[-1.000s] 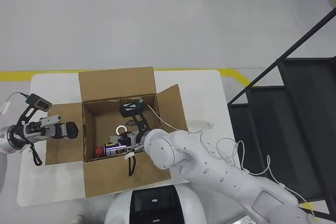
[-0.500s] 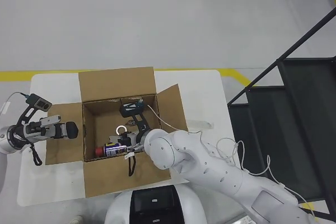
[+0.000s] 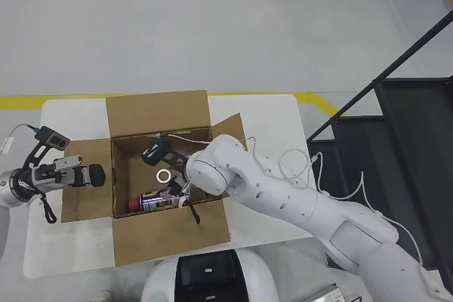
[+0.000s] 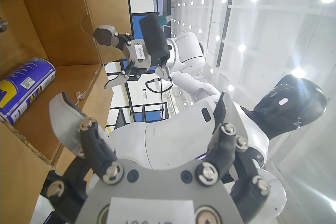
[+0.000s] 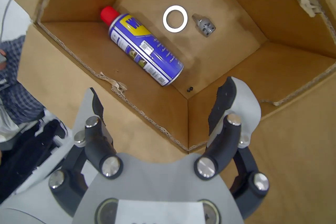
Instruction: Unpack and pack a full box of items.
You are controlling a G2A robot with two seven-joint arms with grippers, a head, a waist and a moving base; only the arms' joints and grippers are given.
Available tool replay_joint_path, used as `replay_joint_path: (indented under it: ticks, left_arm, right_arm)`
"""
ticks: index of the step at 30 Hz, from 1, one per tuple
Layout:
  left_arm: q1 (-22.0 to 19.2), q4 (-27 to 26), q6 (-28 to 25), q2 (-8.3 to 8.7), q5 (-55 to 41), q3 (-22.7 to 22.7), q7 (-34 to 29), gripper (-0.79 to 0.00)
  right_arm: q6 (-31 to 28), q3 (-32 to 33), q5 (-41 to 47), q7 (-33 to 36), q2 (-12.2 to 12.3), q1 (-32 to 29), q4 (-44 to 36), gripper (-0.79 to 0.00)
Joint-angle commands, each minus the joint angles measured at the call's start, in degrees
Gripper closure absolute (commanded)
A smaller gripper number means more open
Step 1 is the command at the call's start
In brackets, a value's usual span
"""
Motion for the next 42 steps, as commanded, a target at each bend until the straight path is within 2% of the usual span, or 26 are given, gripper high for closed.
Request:
replay_joint_path:
  ticks: [1, 3, 42]
  left_arm:
    - [0.0, 0.0, 0.0, 0.0, 0.0, 0.0, 0.0, -0.785]
    - [0.0, 0.0, 0.0, 0.0, 0.0, 0.0, 0.0, -0.785]
    - [0.0, 0.0, 0.0, 0.0, 0.0, 0.0, 0.0, -0.785]
  right_arm:
    - [-4.32, -1.48, 1.02, -0.28, -0.82, 1.36, 2.58, -0.785]
    - [-6.73, -2.91, 1.06, -1.1, -1.8, 2.73, 4.78, -0.785]
    - [-6.73, -2.91, 1.06, -1.1, -1.8, 2.73, 4.78, -0.785]
